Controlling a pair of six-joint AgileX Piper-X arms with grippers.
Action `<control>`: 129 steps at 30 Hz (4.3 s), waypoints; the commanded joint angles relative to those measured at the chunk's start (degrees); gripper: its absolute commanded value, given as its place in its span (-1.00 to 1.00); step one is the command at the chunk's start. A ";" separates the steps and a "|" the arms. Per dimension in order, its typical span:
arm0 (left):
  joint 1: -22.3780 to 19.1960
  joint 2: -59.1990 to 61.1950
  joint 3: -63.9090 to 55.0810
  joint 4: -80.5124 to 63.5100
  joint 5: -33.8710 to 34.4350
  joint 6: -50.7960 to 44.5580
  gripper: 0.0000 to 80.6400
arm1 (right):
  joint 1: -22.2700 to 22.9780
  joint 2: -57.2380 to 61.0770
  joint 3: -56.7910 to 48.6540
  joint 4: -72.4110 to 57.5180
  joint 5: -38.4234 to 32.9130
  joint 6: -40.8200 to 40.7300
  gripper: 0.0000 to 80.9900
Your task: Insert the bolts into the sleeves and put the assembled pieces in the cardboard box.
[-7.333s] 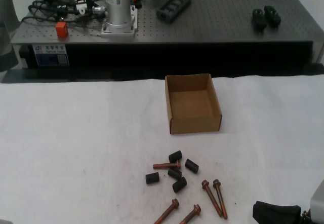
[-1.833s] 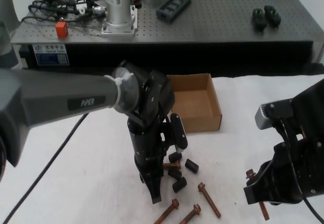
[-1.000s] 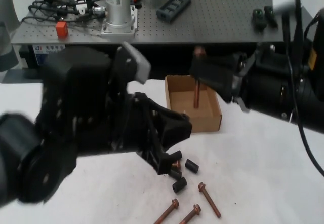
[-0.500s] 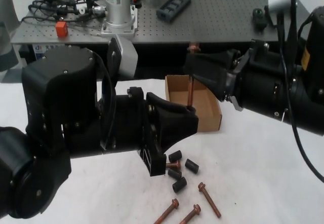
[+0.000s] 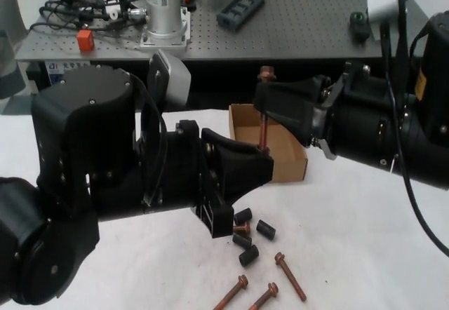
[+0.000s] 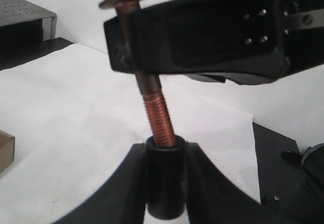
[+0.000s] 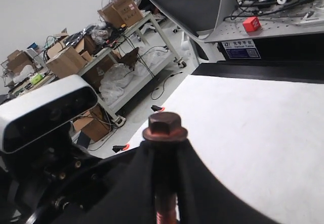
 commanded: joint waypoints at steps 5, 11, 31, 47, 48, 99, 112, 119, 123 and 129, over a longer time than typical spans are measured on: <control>0.10 -0.69 -0.35 -7.05 -5.60 -3.37 -0.98 | 0.07 0.08 -0.20 1.11 -2.23 -0.28 -0.98; 0.10 -0.69 -0.35 -7.60 -6.36 -2.65 -0.98 | 0.07 0.08 -0.20 1.11 -2.49 -0.65 -0.63; 0.94 40.35 -48.69 25.98 -23.86 -9.48 -0.98 | -21.84 -17.22 -0.20 27.28 11.03 -11.33 0.04; 1.52 72.65 -94.74 56.15 -20.34 -13.44 -0.32 | -24.32 -17.33 -0.20 32.21 10.92 -11.43 0.04; 1.52 72.61 -94.74 56.13 -20.11 -13.43 -0.23 | -24.32 -16.88 -0.36 32.20 10.09 -11.42 0.04; 4.20 20.34 -25.89 53.31 -23.39 17.38 -0.36 | 0.44 40.17 -17.74 48.00 27.63 -31.00 -0.98; -3.03 34.10 -36.50 60.51 -26.75 32.39 -0.36 | -9.85 14.77 -11.23 51.68 19.99 -25.76 -0.98; -7.33 42.41 -45.90 66.92 -31.37 35.89 -0.36 | -10.96 4.83 -4.51 51.86 19.95 -23.28 -0.98; -7.30 44.74 -47.47 69.46 -32.10 36.04 -0.36 | -10.96 2.26 -2.46 52.17 20.07 -23.28 -0.98; -7.30 46.21 -47.45 69.74 -31.75 35.90 -0.36 | -10.96 1.80 -2.05 51.84 20.07 -23.28 -0.98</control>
